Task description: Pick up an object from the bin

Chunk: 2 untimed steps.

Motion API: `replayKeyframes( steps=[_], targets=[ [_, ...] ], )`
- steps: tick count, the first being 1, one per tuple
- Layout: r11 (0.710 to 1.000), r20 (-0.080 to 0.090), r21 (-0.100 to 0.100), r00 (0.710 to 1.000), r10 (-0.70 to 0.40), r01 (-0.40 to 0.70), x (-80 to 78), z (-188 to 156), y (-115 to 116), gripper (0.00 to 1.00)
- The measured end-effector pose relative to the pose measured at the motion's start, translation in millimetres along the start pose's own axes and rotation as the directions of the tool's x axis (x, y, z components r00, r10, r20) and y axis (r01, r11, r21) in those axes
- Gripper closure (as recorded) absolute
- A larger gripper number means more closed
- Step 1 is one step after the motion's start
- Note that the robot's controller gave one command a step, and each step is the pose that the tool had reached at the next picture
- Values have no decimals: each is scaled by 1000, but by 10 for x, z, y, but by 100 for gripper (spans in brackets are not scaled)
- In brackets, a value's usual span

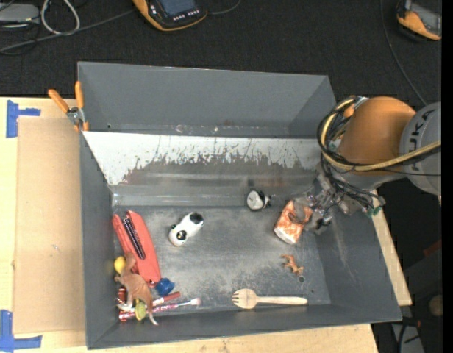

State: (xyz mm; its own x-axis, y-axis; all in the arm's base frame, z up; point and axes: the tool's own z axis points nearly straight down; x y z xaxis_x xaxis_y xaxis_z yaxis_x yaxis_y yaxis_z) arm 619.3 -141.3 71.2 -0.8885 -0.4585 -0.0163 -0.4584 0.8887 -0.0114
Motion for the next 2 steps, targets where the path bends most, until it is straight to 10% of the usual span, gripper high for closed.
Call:
replayKeyframes(
  steps=[2],
  targets=[
    [1000, 0, 0, 1000, -1, 1, -1, -27, 2, 100]
  ],
)
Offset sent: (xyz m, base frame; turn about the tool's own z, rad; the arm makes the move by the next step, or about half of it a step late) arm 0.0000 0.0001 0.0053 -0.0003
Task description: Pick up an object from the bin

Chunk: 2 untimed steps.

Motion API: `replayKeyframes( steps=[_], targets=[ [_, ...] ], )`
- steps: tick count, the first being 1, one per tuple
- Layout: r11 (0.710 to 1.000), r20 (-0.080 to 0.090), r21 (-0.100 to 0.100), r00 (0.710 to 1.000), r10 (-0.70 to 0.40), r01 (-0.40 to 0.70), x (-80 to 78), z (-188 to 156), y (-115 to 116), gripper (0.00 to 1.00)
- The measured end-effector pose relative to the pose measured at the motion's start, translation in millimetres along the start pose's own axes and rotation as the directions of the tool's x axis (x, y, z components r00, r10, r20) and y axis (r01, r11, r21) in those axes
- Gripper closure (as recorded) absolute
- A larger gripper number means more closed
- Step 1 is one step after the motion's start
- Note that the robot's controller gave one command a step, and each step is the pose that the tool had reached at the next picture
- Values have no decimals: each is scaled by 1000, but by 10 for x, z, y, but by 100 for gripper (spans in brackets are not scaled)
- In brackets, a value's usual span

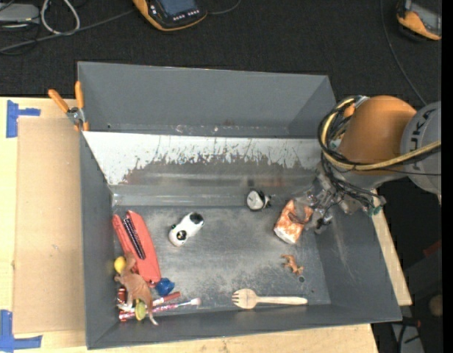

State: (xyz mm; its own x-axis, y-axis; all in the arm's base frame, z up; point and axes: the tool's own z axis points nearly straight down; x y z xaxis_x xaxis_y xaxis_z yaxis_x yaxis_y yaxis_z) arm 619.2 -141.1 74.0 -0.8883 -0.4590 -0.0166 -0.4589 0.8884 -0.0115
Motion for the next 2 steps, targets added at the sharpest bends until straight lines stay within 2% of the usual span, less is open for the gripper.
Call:
replayKeyframes(
  steps=[2],
  targets=[
    [1000, 0, 0, 1000, -1, 1, -9, -237, 8, 100]
  ],
)
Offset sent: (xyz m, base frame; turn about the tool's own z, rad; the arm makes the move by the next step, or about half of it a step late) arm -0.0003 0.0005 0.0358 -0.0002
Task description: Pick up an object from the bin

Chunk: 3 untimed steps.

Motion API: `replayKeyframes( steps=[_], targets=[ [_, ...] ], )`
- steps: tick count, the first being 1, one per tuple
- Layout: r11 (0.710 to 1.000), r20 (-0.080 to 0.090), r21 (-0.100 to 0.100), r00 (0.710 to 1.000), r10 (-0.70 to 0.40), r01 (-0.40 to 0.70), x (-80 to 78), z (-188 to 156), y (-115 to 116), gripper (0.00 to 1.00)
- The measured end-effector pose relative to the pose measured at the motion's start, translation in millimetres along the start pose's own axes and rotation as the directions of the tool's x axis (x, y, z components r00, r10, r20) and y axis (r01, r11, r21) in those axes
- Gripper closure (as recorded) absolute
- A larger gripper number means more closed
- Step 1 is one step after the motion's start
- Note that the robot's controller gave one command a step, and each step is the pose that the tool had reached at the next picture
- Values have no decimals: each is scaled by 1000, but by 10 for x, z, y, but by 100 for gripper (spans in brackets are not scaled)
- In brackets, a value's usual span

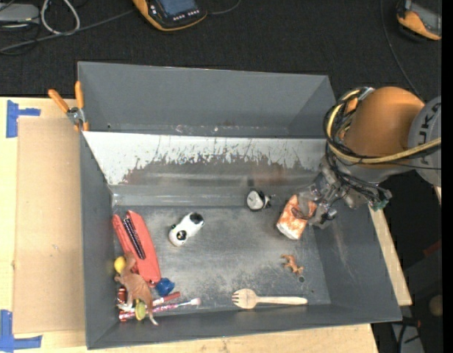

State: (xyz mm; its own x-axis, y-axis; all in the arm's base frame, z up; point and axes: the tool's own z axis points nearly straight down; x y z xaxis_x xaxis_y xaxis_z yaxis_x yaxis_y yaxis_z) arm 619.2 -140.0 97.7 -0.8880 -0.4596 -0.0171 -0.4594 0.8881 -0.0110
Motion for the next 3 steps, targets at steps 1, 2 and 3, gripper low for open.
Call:
replayKeyframes(
  steps=[1, 2, 3],
  targets=[
    [1000, -5, -5, 1000, 0, 0, 6, -215, 16, 100],
    [1000, 1, 0, 1000, -1, 1, -18, -476, 6, 100],
    [1000, 0, -1, 1000, 0, 0, -20, -678, 9, 100]
  ],
)
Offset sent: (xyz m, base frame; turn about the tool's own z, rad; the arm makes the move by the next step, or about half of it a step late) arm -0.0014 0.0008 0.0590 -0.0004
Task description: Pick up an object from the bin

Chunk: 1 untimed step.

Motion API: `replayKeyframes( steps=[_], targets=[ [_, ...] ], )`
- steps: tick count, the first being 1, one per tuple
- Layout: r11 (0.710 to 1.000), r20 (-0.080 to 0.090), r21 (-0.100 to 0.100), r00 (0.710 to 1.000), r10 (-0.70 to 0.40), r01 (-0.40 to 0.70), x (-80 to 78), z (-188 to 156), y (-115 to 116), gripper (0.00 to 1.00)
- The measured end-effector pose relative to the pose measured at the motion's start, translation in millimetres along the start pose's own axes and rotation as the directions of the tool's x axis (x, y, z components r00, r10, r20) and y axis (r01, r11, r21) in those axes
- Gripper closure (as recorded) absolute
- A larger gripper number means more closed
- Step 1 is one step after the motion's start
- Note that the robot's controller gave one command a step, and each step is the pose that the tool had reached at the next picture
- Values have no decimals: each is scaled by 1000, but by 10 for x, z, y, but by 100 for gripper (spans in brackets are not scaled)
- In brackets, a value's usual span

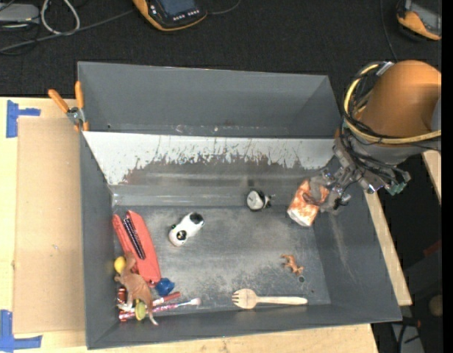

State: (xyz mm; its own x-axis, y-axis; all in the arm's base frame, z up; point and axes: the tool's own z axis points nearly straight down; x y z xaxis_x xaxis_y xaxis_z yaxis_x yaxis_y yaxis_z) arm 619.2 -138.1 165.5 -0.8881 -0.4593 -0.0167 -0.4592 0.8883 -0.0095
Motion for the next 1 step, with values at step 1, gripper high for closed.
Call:
replayKeyframes(
  steps=[1],
  targets=[
    [1000, 1, 0, 1000, 0, 0, -13, -212, 7, 100]
  ],
)
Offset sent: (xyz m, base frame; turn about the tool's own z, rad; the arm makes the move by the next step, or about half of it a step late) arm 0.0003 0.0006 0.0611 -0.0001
